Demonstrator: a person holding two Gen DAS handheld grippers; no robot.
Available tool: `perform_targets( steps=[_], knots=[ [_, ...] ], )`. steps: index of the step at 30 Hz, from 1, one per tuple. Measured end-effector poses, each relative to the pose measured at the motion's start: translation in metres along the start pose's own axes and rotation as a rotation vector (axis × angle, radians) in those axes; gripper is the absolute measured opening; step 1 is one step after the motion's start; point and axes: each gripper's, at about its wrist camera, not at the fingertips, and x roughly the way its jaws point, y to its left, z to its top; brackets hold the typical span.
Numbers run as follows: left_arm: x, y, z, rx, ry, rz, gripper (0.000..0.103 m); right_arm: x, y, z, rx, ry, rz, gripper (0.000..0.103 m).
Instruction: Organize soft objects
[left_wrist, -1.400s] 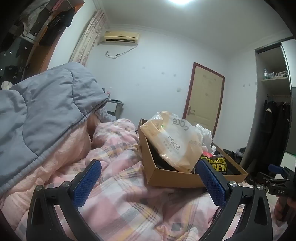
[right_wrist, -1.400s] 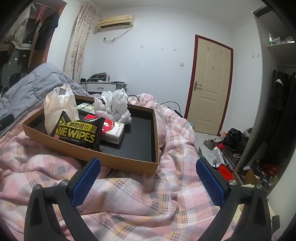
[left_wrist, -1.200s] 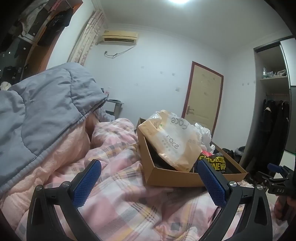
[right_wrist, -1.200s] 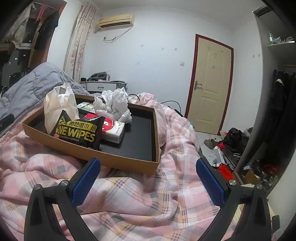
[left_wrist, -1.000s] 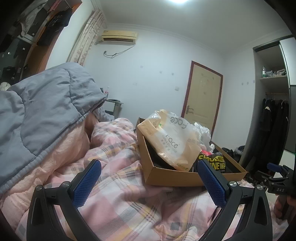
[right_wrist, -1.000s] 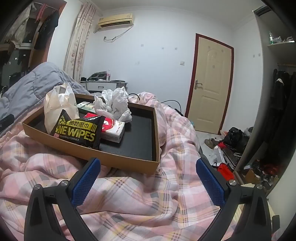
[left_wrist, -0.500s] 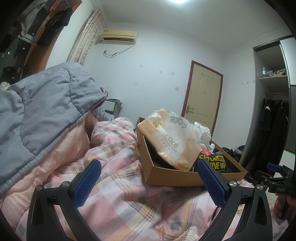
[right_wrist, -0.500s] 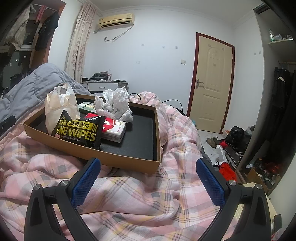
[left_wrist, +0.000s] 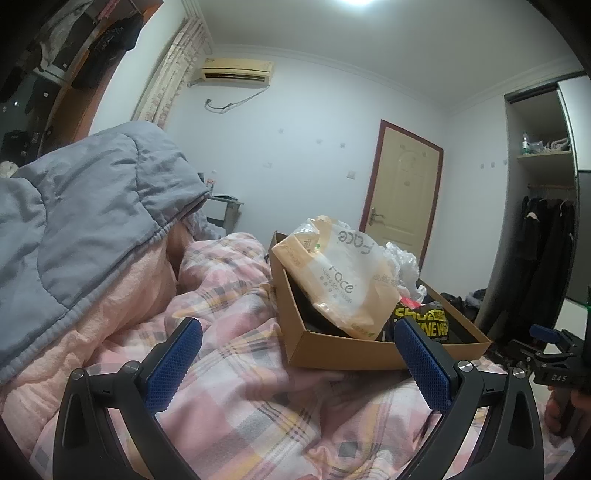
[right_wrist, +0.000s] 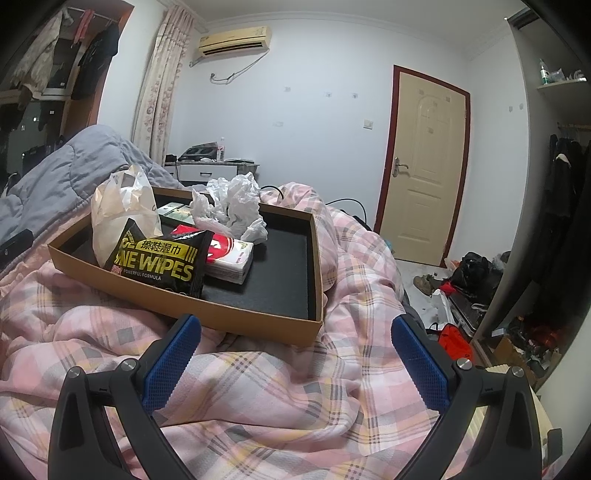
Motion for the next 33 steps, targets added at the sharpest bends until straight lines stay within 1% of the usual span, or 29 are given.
perform_targets(
  steps=[4, 6, 8, 9, 11, 12, 13, 14, 15, 16, 17, 18, 19, 20, 22, 23, 24, 25, 26, 27, 28, 29, 31, 33],
  knots=[
    [0.0, -0.001, -0.002, -0.004, 0.001, -0.043, 0.103, 0.0, -0.001, 0.0, 0.006, -0.001, 0.002, 0.102],
    [0.005, 0.0, 0.001, -0.017, 0.015, -0.057, 0.103, 0.0, -0.003, 0.001, 0.011, 0.0, 0.004, 0.102],
    [0.019, 0.0, 0.007, -0.035, 0.063, -0.067, 0.103, 0.003, -0.009, 0.008, 0.03, 0.01, 0.038, 0.102],
    [0.027, 0.001, 0.008, -0.047, 0.092, -0.059, 0.103, 0.007, -0.013, 0.012, 0.044, 0.02, 0.044, 0.102],
    [0.046, 0.004, 0.011, -0.067, 0.163, -0.033, 0.103, 0.017, -0.023, 0.024, 0.077, 0.04, 0.013, 0.102],
    [0.055, 0.006, 0.011, -0.078, 0.196, -0.021, 0.103, 0.023, -0.028, 0.029, 0.099, 0.045, 0.0, 0.1],
    [0.065, 0.008, 0.009, -0.094, 0.237, -0.011, 0.1, 0.031, -0.034, 0.033, 0.128, 0.062, -0.003, 0.098],
    [0.073, 0.012, 0.006, -0.117, 0.275, -0.005, 0.098, 0.043, -0.039, 0.036, 0.167, 0.108, 0.013, 0.084],
    [0.079, 0.015, 0.003, -0.139, 0.301, -0.011, 0.093, 0.054, -0.041, 0.036, 0.194, 0.157, 0.031, 0.061],
    [0.082, 0.017, 0.002, -0.149, 0.315, -0.009, 0.09, 0.068, -0.043, 0.034, 0.221, 0.223, 0.043, 0.05],
    [0.083, 0.018, 0.002, -0.155, 0.319, -0.001, 0.084, 0.081, -0.043, 0.03, 0.24, 0.288, 0.053, 0.038],
    [0.084, 0.018, 0.002, -0.156, 0.323, 0.012, 0.073, 0.091, -0.044, 0.024, 0.258, 0.337, 0.064, 0.038],
    [0.085, 0.018, 0.003, -0.162, 0.328, 0.019, 0.066, 0.097, -0.045, 0.019, 0.28, 0.356, 0.078, 0.038],
    [0.088, 0.017, 0.003, -0.173, 0.34, 0.025, 0.063, 0.1, -0.046, 0.016, 0.298, 0.36, 0.099, 0.038],
    [0.095, 0.016, 0.004, -0.18, 0.371, 0.016, 0.04, 0.101, -0.045, 0.015, 0.315, 0.362, 0.121, 0.037],
    [0.102, 0.014, 0.003, -0.174, 0.403, 0.024, 0.036, 0.101, -0.044, 0.017, 0.32, 0.362, 0.127, 0.025],
    [0.106, 0.013, 0.003, -0.168, 0.417, 0.034, 0.024, 0.101, -0.043, 0.019, 0.325, 0.364, 0.144, 0.01],
    [0.109, 0.013, 0.002, -0.158, 0.432, 0.049, 0.018, 0.101, -0.041, 0.02, 0.332, 0.366, 0.148, 0.006],
    [0.11, 0.013, 0.003, -0.159, 0.435, 0.042, 0.015, 0.099, -0.039, 0.021, 0.323, 0.373, 0.126, 0.003],
    [0.108, 0.015, 0.004, -0.17, 0.43, 0.033, 0.015, 0.096, -0.039, 0.023, 0.322, 0.367, 0.126, 0.002],
    [0.103, 0.016, 0.005, -0.186, 0.416, 0.021, 0.014, 0.09, -0.04, 0.024, 0.331, 0.343, 0.127, 0.001],
    [0.098, 0.016, 0.006, -0.195, 0.405, 0.015, 0.013, 0.083, -0.043, 0.024, 0.341, 0.32, 0.13, 0.001],
    [0.088, 0.016, 0.009, -0.205, 0.372, -0.004, 0.013, 0.073, -0.043, 0.027, 0.337, 0.306, 0.132, 0.001],
    [0.077, 0.016, 0.012, -0.239, 0.354, -0.021, 0.011, 0.06, -0.042, 0.029, 0.342, 0.288, 0.125, 0.001]
  ],
)
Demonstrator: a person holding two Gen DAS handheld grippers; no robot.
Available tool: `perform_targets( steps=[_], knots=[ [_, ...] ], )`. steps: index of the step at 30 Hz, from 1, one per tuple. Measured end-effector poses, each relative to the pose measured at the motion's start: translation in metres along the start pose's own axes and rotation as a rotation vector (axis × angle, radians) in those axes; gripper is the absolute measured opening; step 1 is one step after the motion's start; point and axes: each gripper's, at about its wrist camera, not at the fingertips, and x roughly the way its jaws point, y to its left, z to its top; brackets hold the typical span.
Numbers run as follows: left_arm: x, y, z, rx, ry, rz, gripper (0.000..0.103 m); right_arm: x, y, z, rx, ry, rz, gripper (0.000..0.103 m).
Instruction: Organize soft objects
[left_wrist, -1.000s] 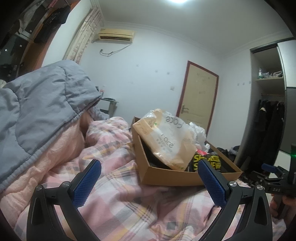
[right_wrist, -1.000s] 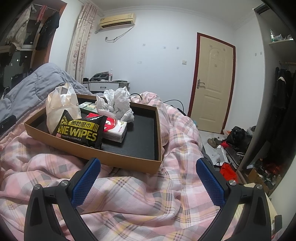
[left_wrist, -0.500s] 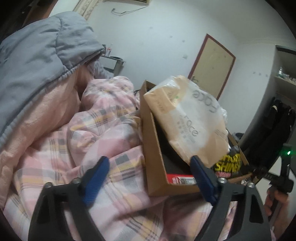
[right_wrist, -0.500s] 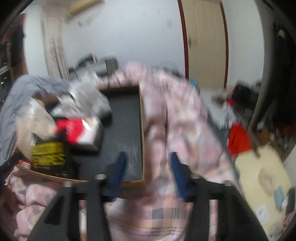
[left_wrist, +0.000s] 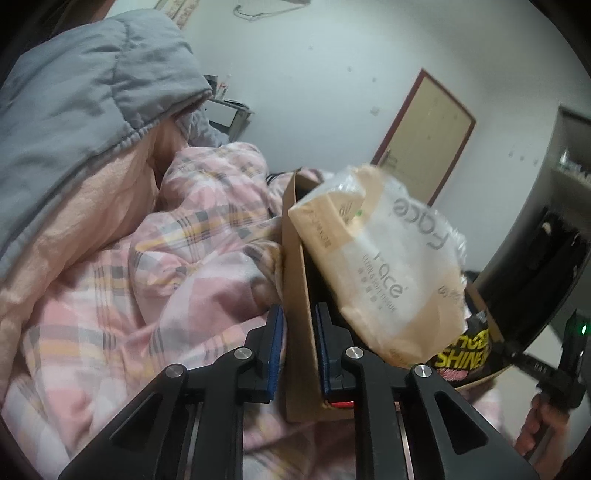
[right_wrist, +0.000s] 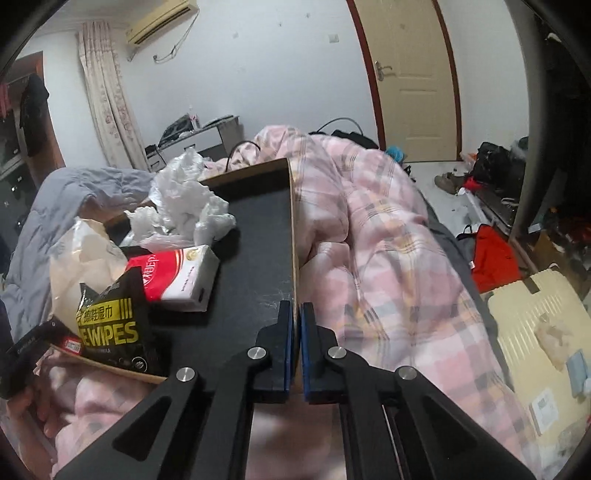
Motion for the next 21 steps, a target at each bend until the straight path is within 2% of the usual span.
perform_targets(
  steps=[4, 9, 14, 21],
  knots=[
    [-0.028, -0.006, -0.008, 0.005, -0.022, -0.056, 0.01, -0.015, -0.004, -0.013, 0.023, 0.0, -0.002, 0.003],
    [-0.034, -0.015, -0.022, 0.071, -0.06, -0.028, 0.01, -0.018, -0.016, -0.026, 0.061, -0.001, 0.024, 0.004],
    [-0.039, 0.006, -0.026, -0.015, -0.117, -0.119, 0.01, -0.012, -0.019, -0.02, 0.048, -0.013, 0.027, 0.004],
    [-0.033, -0.001, -0.024, 0.011, -0.107, -0.092, 0.01, -0.016, -0.026, -0.023, 0.044, -0.02, 0.067, 0.005]
  ],
)
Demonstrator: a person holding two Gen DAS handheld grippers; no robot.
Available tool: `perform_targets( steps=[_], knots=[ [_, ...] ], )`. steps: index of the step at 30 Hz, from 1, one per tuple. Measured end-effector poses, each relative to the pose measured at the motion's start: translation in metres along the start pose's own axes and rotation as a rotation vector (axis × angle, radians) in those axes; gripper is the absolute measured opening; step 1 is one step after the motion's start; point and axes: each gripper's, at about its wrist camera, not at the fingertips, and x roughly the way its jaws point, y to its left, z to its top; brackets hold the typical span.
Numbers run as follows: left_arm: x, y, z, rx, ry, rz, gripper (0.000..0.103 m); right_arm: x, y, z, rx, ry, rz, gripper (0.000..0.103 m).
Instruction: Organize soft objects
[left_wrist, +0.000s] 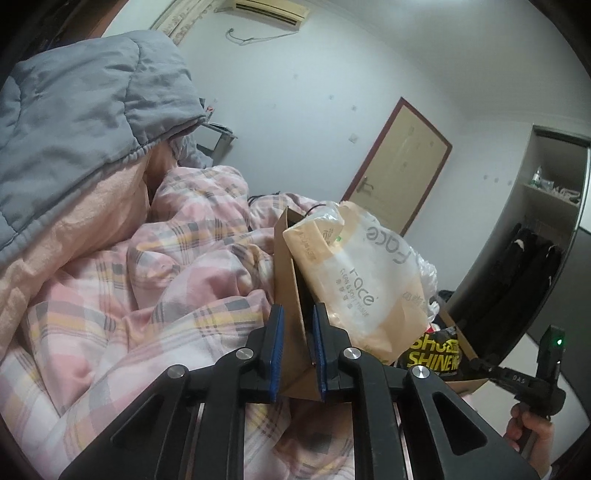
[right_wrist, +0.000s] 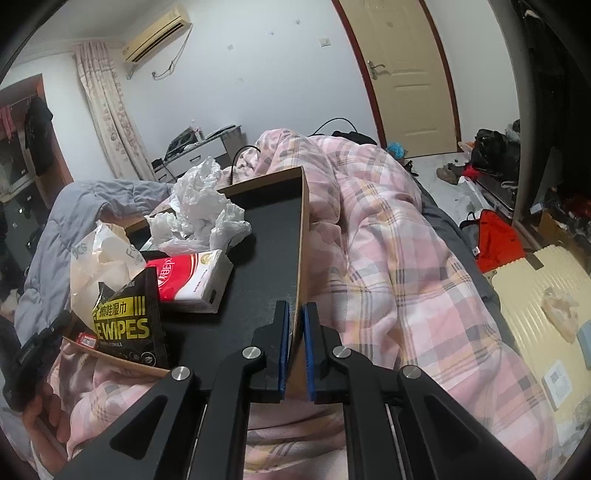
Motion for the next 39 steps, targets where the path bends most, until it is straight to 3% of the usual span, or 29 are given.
perform_targets(
  steps=[2, 3, 5, 6, 7, 13, 18, 27, 32, 37, 39],
  knots=[
    [0.0, 0.004, -0.003, -0.012, 0.003, -0.016, 0.011, 0.0, -0.004, -0.001, 0.007, 0.0, 0.019, 0.005],
    [-0.001, 0.006, -0.003, -0.015, 0.004, -0.014, 0.018, 0.0, -0.006, -0.001, 0.012, 0.004, 0.03, 0.006],
    [-0.003, 0.01, -0.006, -0.018, -0.015, 0.022, 0.045, 0.004, -0.009, 0.0, 0.022, 0.011, 0.042, 0.006],
    [-0.002, 0.013, -0.006, -0.023, -0.015, 0.03, 0.067, 0.006, -0.01, 0.001, 0.024, 0.011, 0.043, 0.006],
    [-0.001, 0.016, -0.007, -0.033, -0.011, 0.027, 0.076, 0.007, -0.011, 0.002, 0.029, 0.009, 0.048, 0.006],
    [-0.012, 0.028, -0.006, -0.069, -0.059, 0.019, 0.077, 0.004, -0.009, -0.003, 0.008, -0.002, 0.049, 0.006],
    [-0.006, 0.03, -0.008, -0.073, -0.039, 0.041, 0.077, 0.007, -0.015, 0.002, 0.021, -0.007, 0.069, 0.006],
    [-0.002, 0.033, -0.012, -0.051, -0.044, 0.049, 0.077, 0.003, -0.009, 0.012, -0.027, -0.119, 0.04, 0.006],
    [-0.015, 0.034, -0.013, -0.055, -0.113, 0.034, 0.077, -0.006, -0.01, 0.011, -0.031, -0.159, 0.015, 0.006],
    [-0.032, 0.035, -0.01, -0.066, -0.218, 0.034, 0.077, 0.0, -0.016, 0.011, -0.01, -0.122, -0.002, 0.007],
    [-0.034, 0.035, -0.01, -0.067, -0.236, 0.038, 0.077, -0.001, -0.018, 0.01, -0.002, -0.118, 0.016, 0.014]
  ],
)
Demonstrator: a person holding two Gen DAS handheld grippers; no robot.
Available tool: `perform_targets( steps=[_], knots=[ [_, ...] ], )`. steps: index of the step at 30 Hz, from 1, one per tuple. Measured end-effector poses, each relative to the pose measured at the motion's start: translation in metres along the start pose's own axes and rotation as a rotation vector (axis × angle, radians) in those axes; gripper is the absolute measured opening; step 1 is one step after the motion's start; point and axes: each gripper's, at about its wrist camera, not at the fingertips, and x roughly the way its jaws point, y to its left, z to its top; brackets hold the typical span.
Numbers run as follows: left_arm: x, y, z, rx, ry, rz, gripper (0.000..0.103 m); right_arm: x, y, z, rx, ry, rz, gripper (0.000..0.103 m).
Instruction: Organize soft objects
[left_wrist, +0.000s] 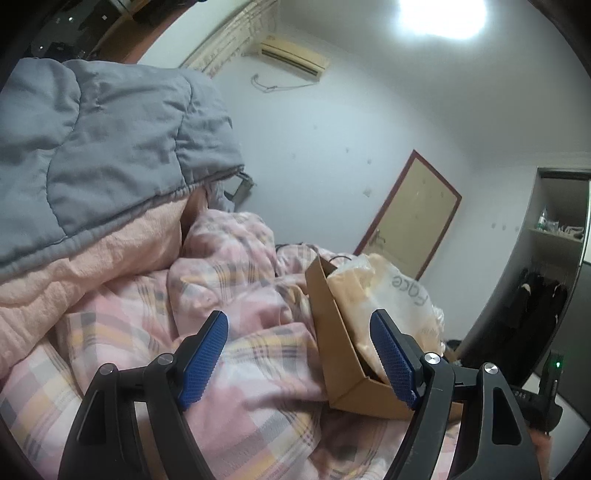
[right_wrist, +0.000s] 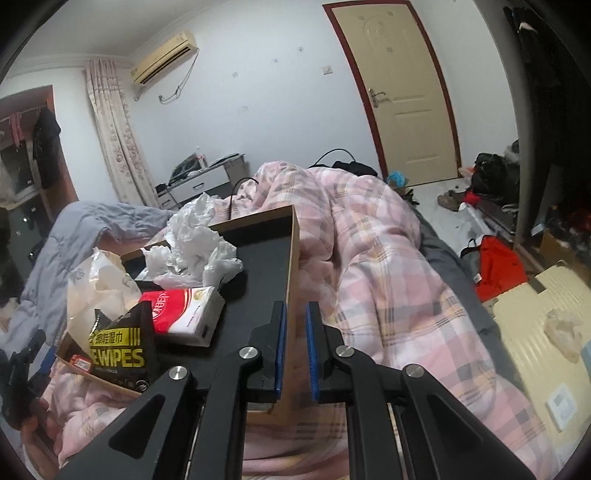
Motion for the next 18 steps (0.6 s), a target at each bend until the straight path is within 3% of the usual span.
perform_targets(
  steps=[1, 2, 3, 5, 6, 9, 13, 14, 16, 18],
  knots=[
    [0.001, 0.0, 0.001, 0.0, -0.004, 0.003, 0.077, -0.001, 0.0, -0.001, 0.002, 0.001, 0.001, 0.018],
    [0.002, 0.0, 0.002, -0.002, -0.007, 0.009, 0.077, -0.003, -0.001, -0.001, 0.005, -0.007, 0.001, 0.032],
    [0.004, 0.0, 0.002, -0.004, -0.011, 0.019, 0.077, -0.005, 0.0, -0.001, 0.005, -0.019, -0.005, 0.052],
    [0.006, 0.001, 0.004, -0.006, -0.017, 0.038, 0.077, -0.011, 0.001, 0.0, -0.003, -0.049, -0.009, 0.076],
    [0.005, 0.001, 0.005, -0.008, -0.027, 0.049, 0.077, -0.016, 0.002, 0.0, -0.005, -0.073, 0.002, 0.082],
    [-0.006, -0.01, 0.018, -0.012, -0.115, 0.072, 0.077, -0.024, 0.005, 0.002, -0.022, -0.116, 0.004, 0.084],
    [-0.025, -0.05, 0.055, 0.012, -0.237, 0.026, 0.078, -0.028, 0.007, 0.003, -0.031, -0.132, 0.02, 0.087],
    [-0.033, -0.063, 0.069, 0.012, -0.294, 0.033, 0.08, -0.027, 0.006, 0.003, -0.03, -0.133, 0.021, 0.087],
    [-0.051, -0.081, 0.099, -0.045, -0.423, 0.077, 0.103, -0.026, 0.004, 0.002, -0.021, -0.129, 0.025, 0.087],
    [-0.069, -0.092, 0.122, -0.149, -0.555, 0.116, 0.103, -0.026, 0.002, 0.001, -0.015, -0.126, 0.03, 0.087]
  ],
)
